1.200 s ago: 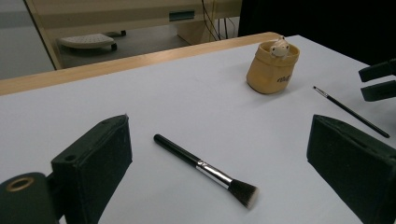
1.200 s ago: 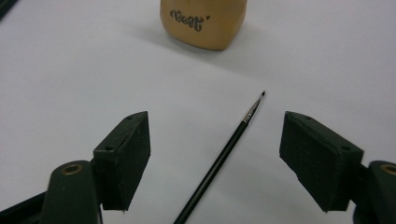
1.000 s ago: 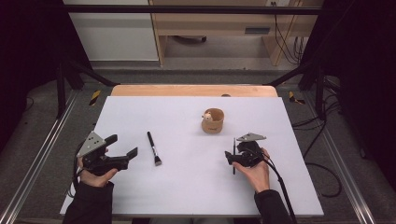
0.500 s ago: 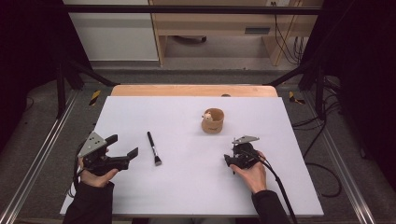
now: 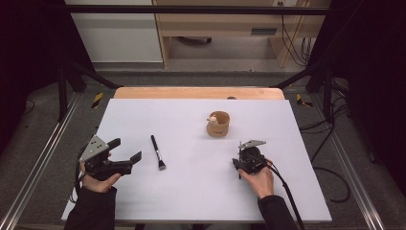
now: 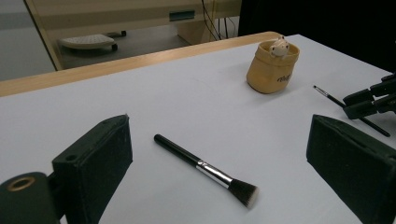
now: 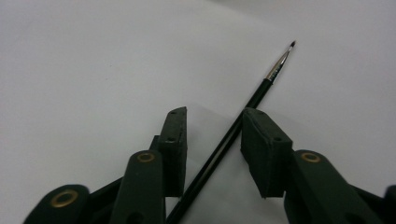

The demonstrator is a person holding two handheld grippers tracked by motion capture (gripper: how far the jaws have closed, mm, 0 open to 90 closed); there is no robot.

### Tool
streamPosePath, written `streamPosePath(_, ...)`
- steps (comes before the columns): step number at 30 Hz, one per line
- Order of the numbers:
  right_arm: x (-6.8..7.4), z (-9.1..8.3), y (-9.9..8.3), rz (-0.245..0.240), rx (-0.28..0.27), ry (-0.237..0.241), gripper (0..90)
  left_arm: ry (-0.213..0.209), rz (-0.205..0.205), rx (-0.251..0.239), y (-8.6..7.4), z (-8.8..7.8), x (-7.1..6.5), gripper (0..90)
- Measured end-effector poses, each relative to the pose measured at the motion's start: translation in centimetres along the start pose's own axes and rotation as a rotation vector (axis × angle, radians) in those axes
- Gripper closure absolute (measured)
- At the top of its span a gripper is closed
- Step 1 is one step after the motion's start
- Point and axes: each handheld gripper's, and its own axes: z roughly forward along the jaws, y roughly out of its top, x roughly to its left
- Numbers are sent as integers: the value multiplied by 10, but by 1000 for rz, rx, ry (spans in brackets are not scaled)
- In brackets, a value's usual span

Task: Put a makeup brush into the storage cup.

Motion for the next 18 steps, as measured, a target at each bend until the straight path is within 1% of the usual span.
streamPosePath(2, -3, 0, -2, 2, -9, -3, 683, 0, -1, -1, 0, 0, 0, 63)
streamPosePath(3, -4, -1, -2, 21, -6, 1, 704, 0, -2, -3, 0, 0, 0, 63)
streamPosePath(4, -6, -1, -2, 18, -7, -5, 719, 0, -2, -3, 0, 0, 0, 63)
streamPosePath(9, -6, -2, -2, 11, -3, -10, 746, -1, -1, 1, 0, 1, -1, 63)
streamPosePath(12, -7, -3, -3, 3, 0, -8, 777, -1, 0, 1, 0, 0, 0, 64)
streamPosePath(16, -6, -4, -2, -2, 9, -5, 785, -3, 1, 3, 0, 0, 0, 66)
streamPosePath(18, -6, -3, -2, -14, 10, -16, 790, -3, 2, 4, 0, 1, -1, 66)
